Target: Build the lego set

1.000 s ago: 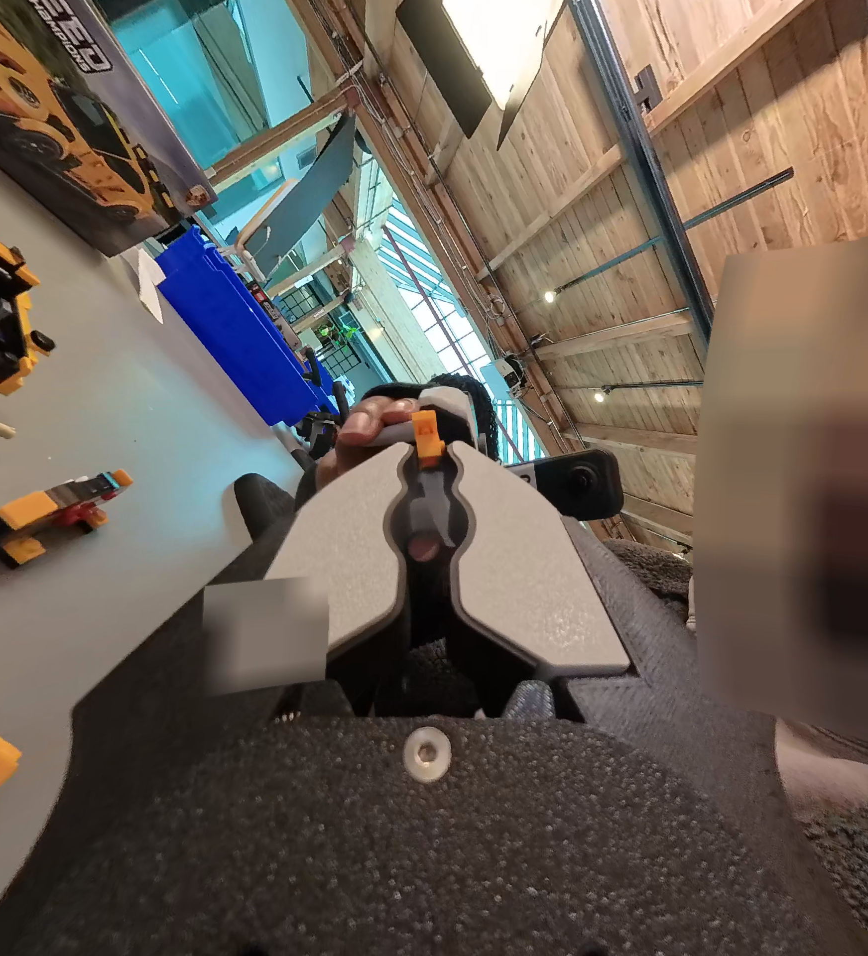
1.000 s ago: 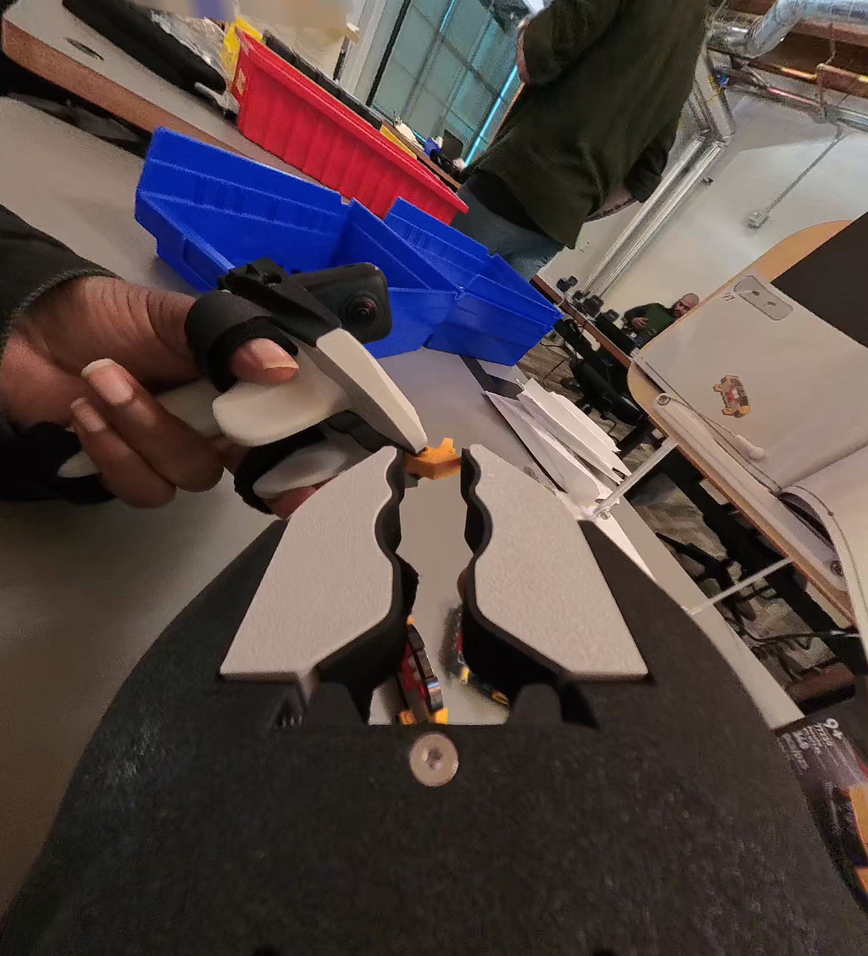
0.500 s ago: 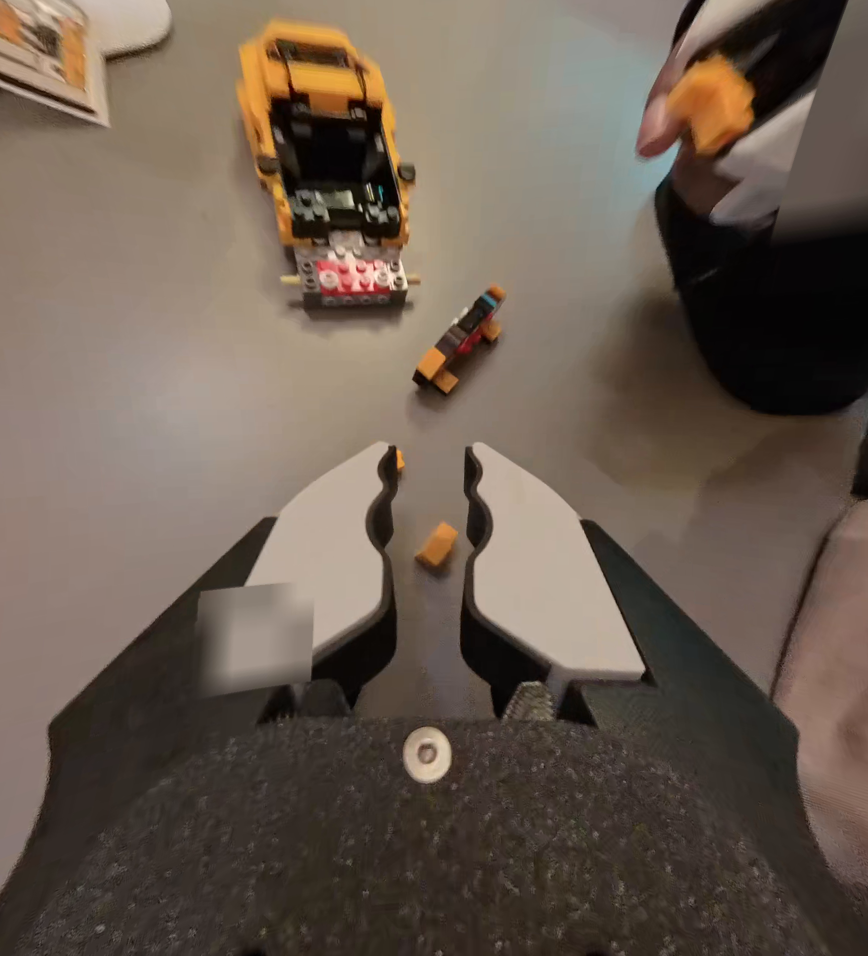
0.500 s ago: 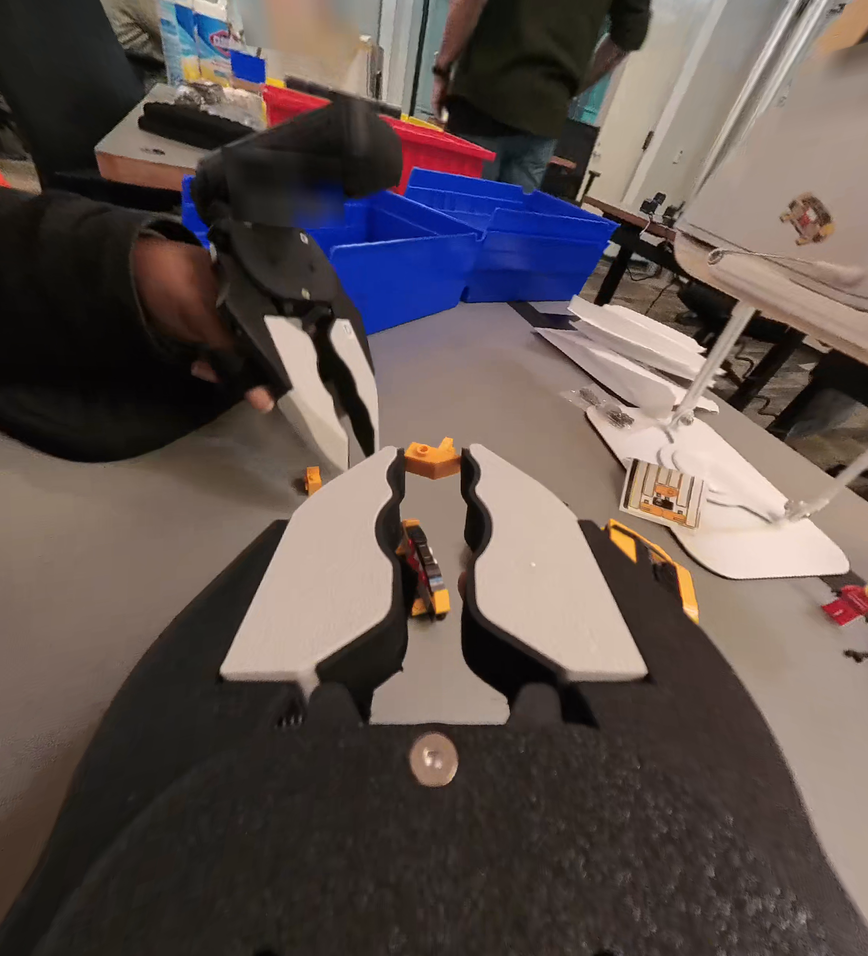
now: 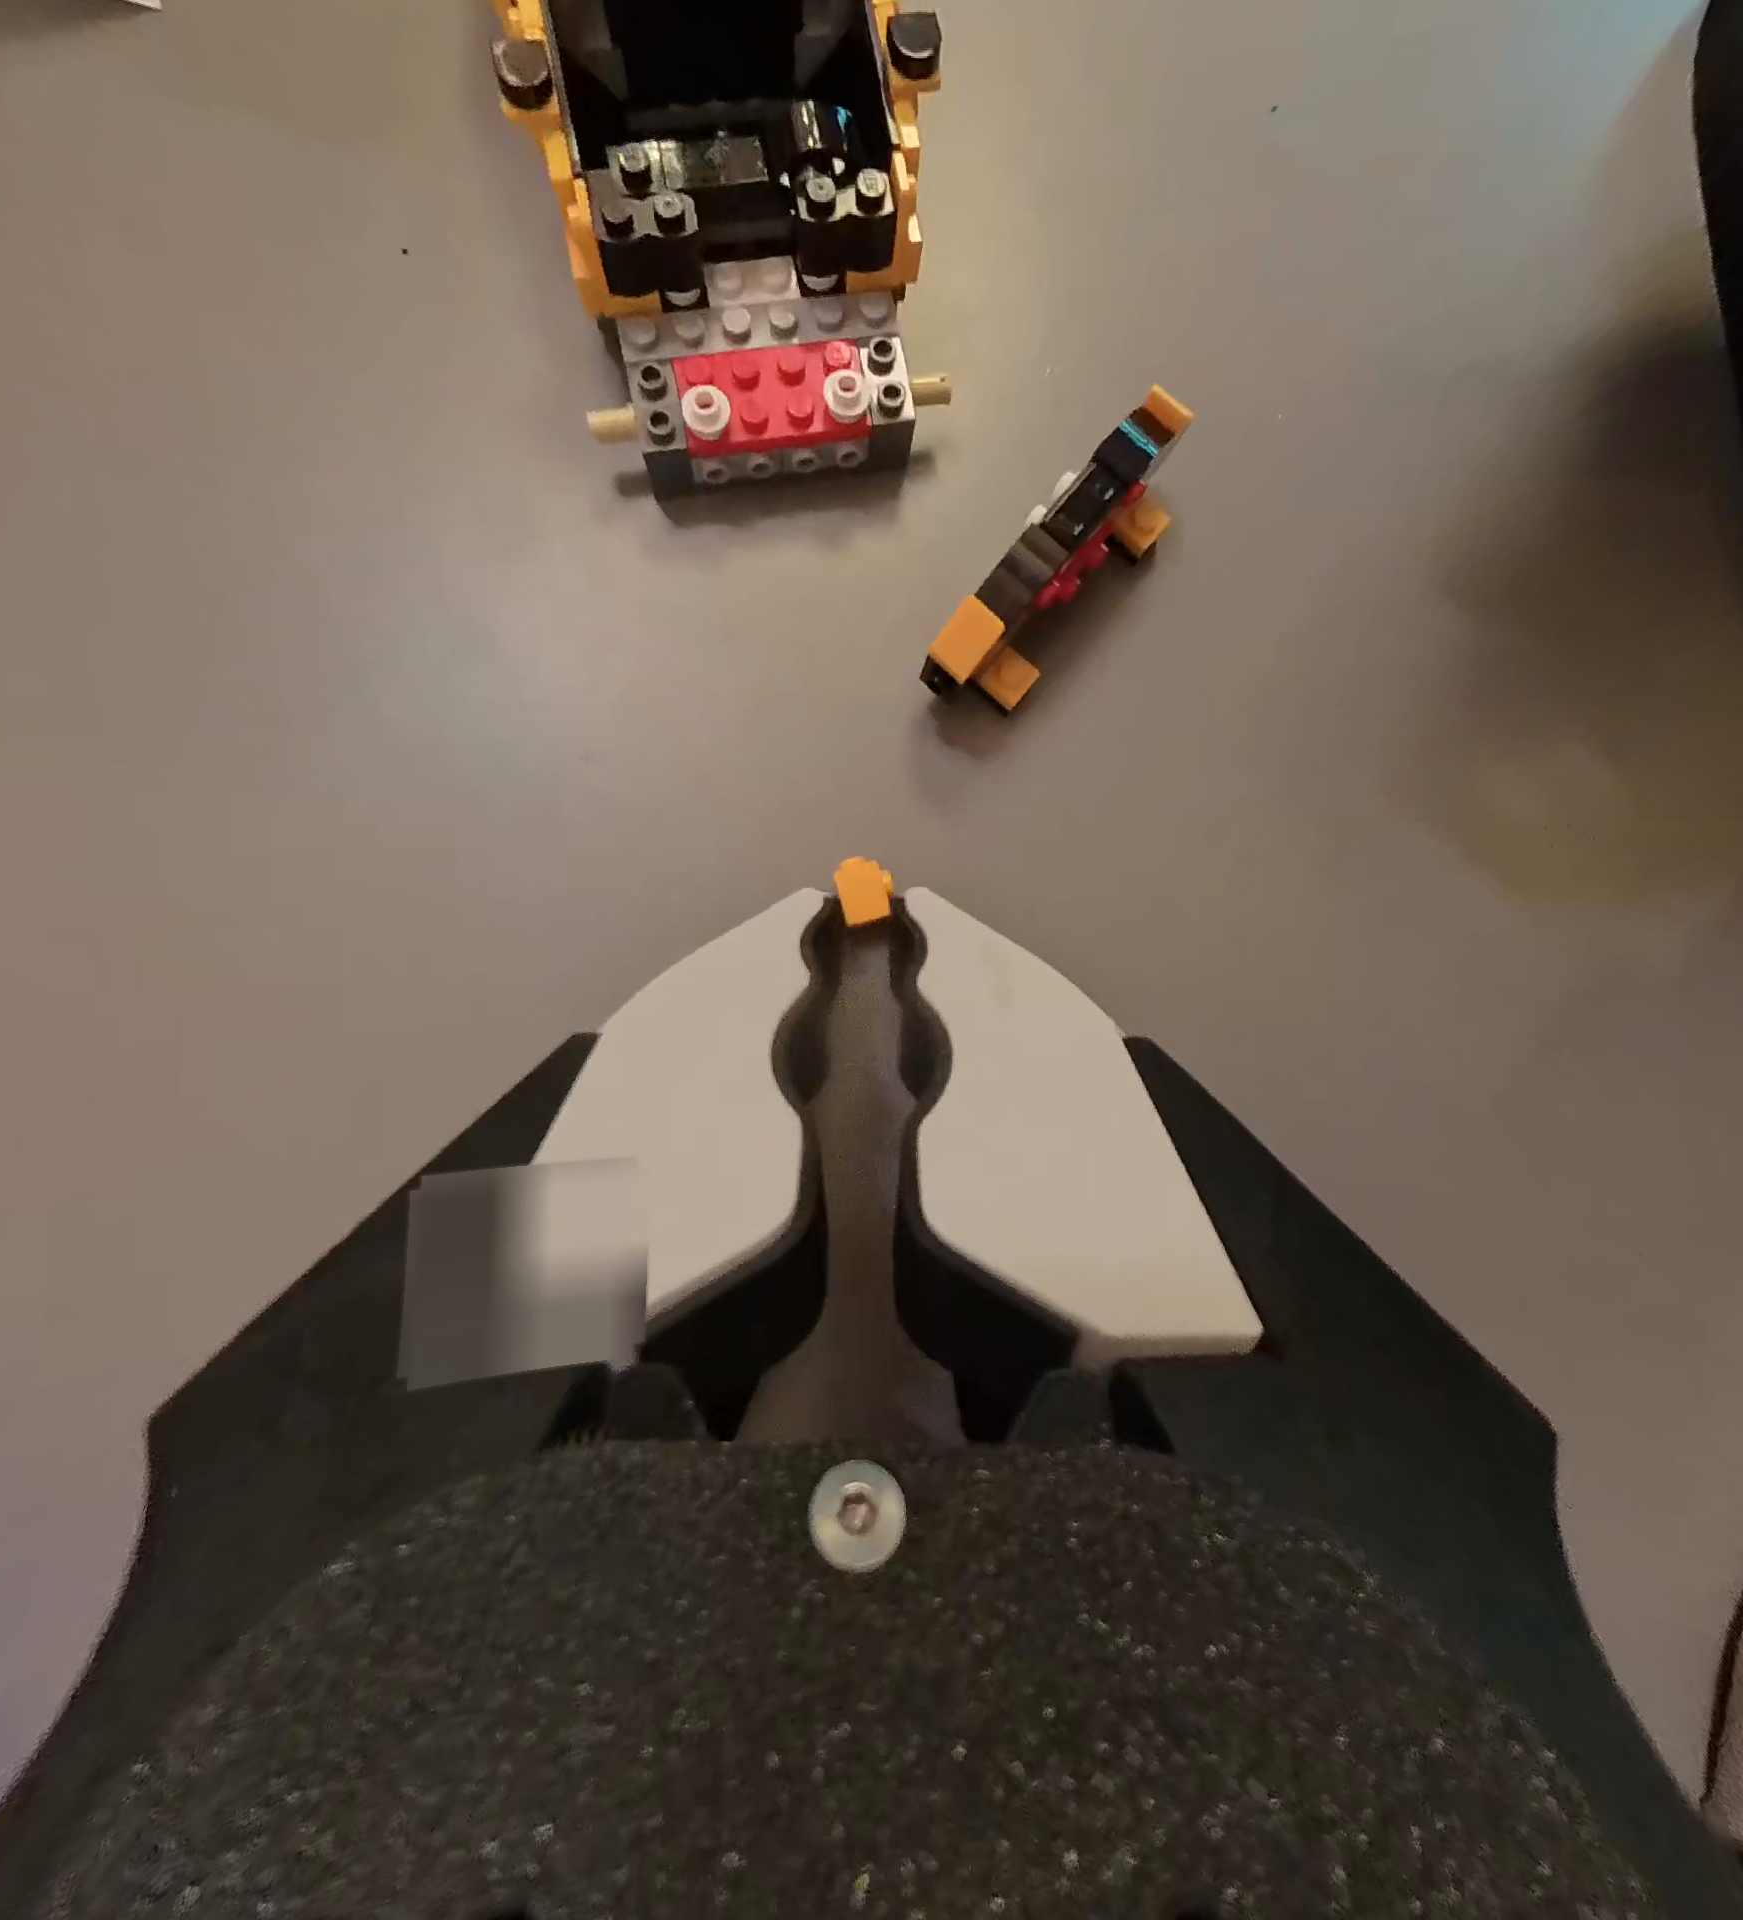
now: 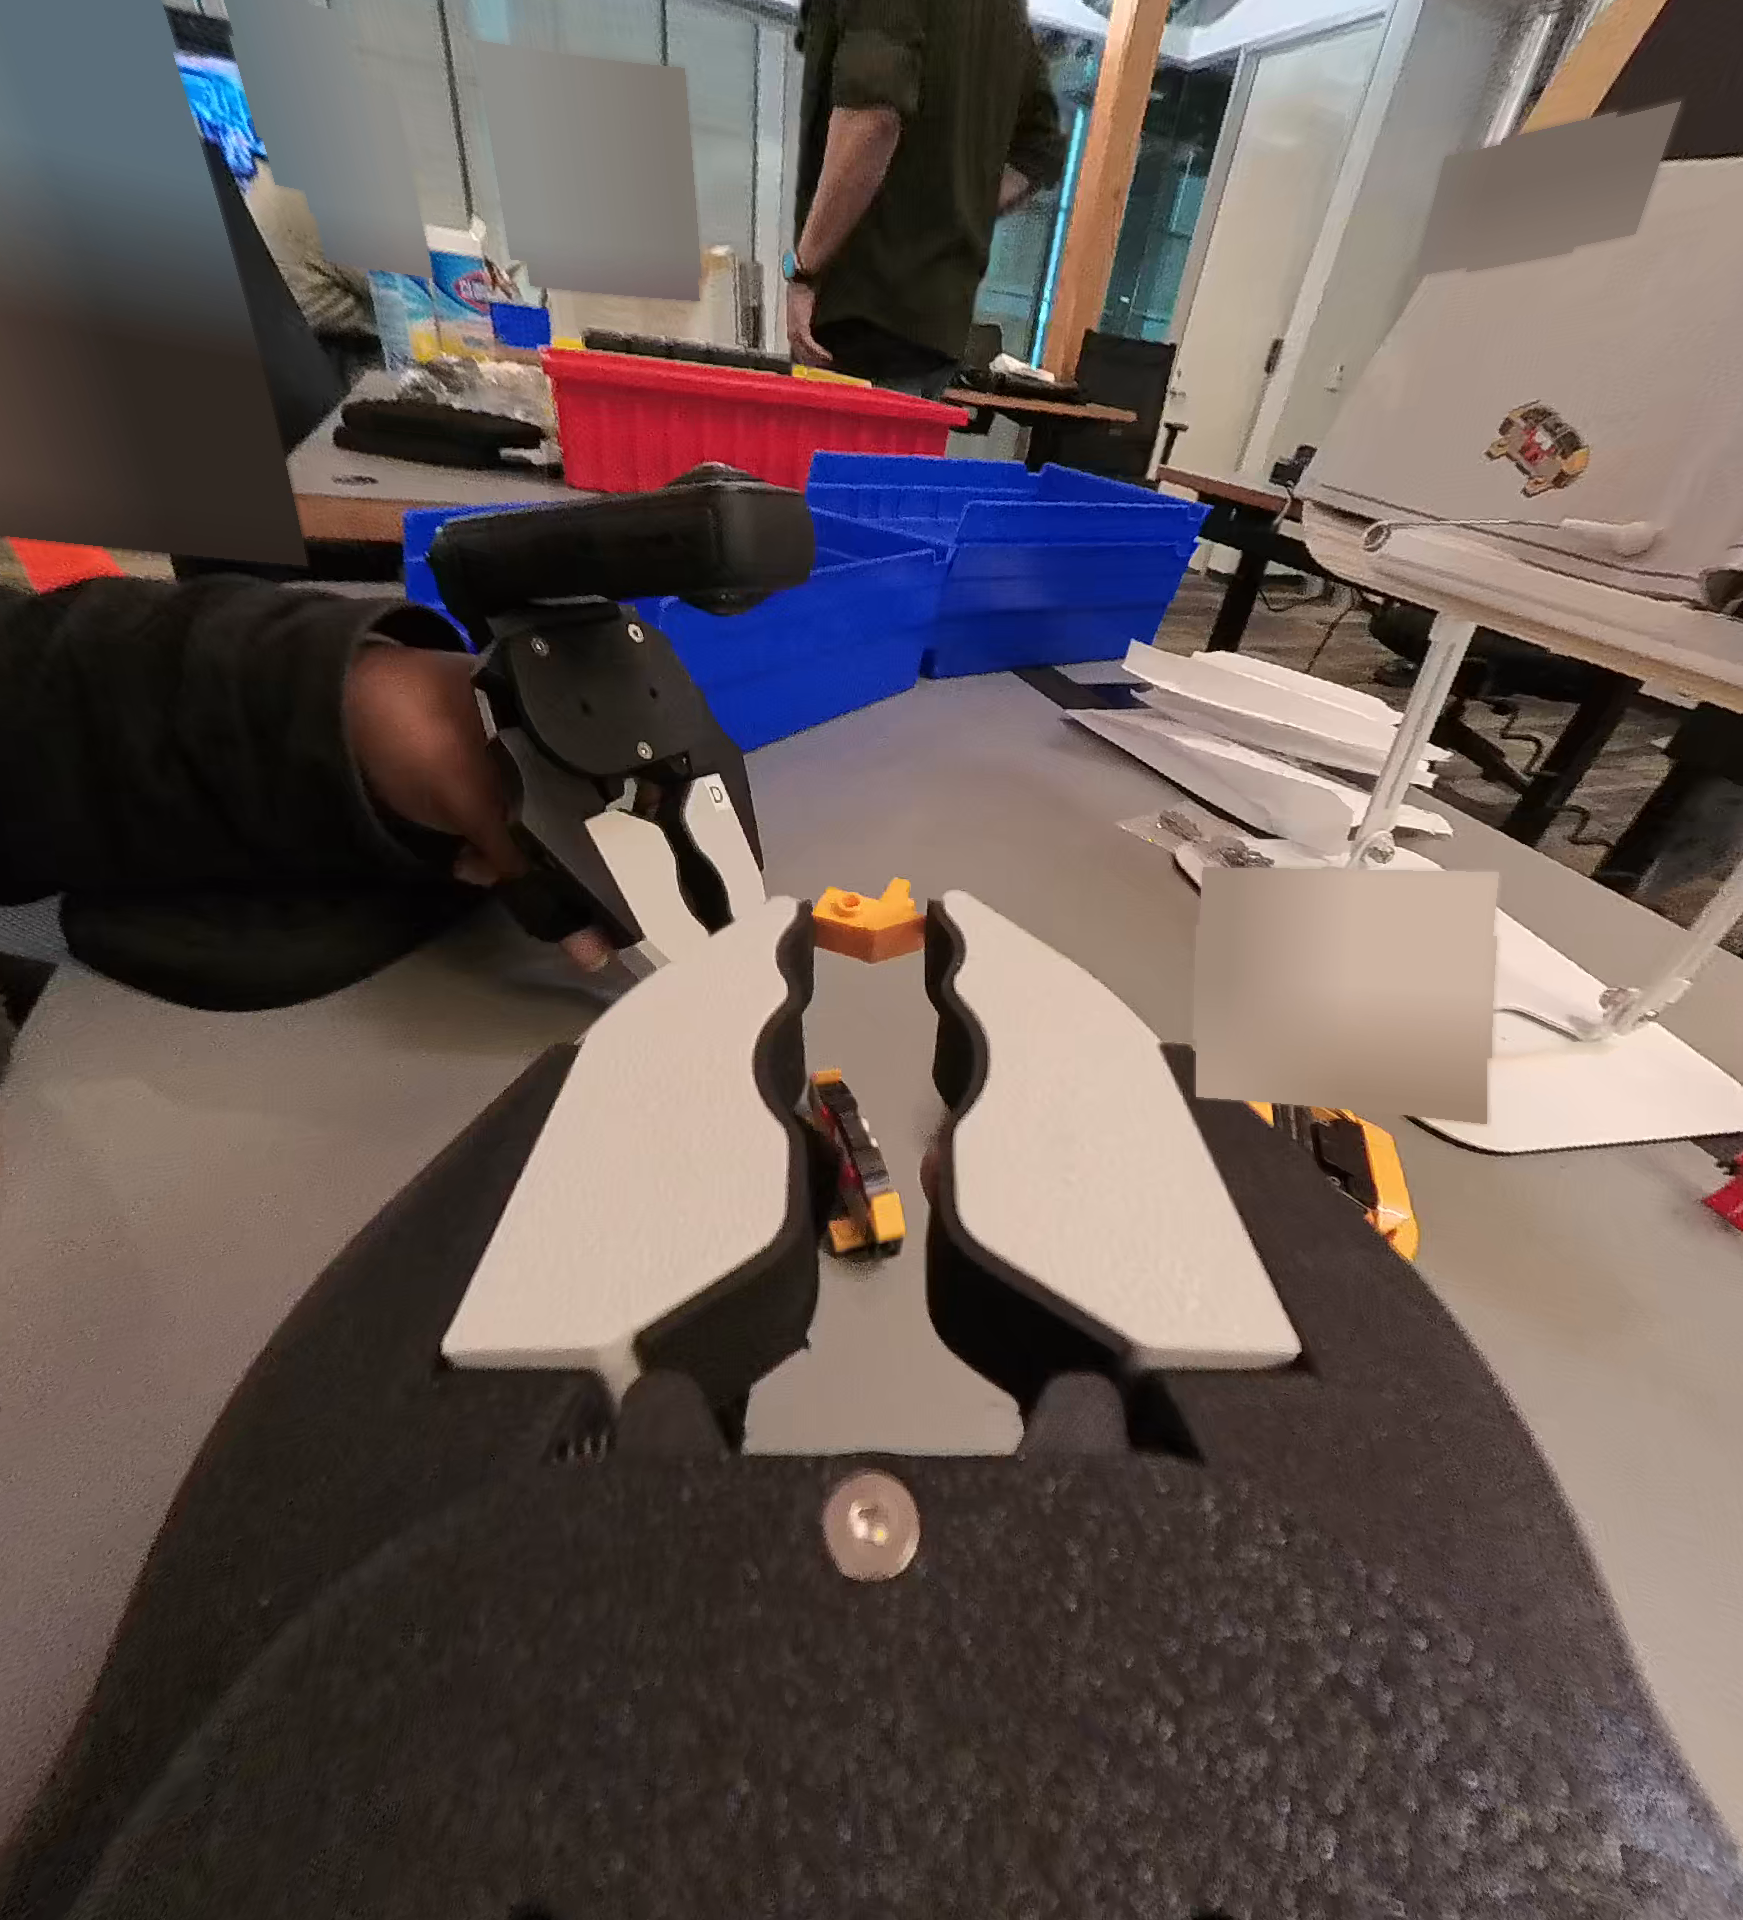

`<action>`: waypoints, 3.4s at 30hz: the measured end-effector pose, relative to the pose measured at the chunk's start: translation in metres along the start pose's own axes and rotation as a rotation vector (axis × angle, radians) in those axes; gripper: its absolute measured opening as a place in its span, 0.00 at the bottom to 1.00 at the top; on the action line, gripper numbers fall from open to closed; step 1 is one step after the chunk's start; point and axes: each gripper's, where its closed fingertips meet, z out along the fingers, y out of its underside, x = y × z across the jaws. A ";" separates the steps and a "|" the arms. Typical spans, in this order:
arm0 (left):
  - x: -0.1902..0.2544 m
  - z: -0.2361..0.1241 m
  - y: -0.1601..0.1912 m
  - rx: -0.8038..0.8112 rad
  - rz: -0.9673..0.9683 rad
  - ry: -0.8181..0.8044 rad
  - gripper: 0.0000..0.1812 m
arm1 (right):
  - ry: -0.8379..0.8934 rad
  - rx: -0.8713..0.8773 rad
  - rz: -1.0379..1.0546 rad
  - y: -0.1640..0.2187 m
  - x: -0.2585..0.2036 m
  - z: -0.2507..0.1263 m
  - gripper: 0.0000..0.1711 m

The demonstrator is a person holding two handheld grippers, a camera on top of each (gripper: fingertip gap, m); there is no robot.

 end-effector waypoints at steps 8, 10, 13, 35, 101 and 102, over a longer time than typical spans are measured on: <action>0.081 -0.074 -0.077 0.469 -0.313 0.789 0.05 | -0.068 0.126 -0.082 -0.020 -0.020 -0.004 0.12; 0.098 -0.092 -0.088 0.519 -0.371 0.960 0.05 | -0.068 0.116 -0.160 -0.020 -0.028 -0.002 0.12; 0.112 -0.100 -0.096 0.542 -0.406 1.070 0.05 | -0.092 0.114 -0.250 -0.022 -0.044 0.001 0.12; 0.111 -0.091 -0.096 0.571 -0.459 1.048 0.05 | -0.115 0.083 -0.313 -0.021 -0.056 0.001 0.12; 0.018 -0.028 -0.054 0.329 0.126 0.259 0.11 | -0.218 -0.590 -0.065 0.098 -0.022 -0.010 0.07; 0.019 -0.020 -0.052 0.305 0.136 0.285 0.12 | -0.212 -0.612 -0.080 0.102 -0.021 -0.009 0.07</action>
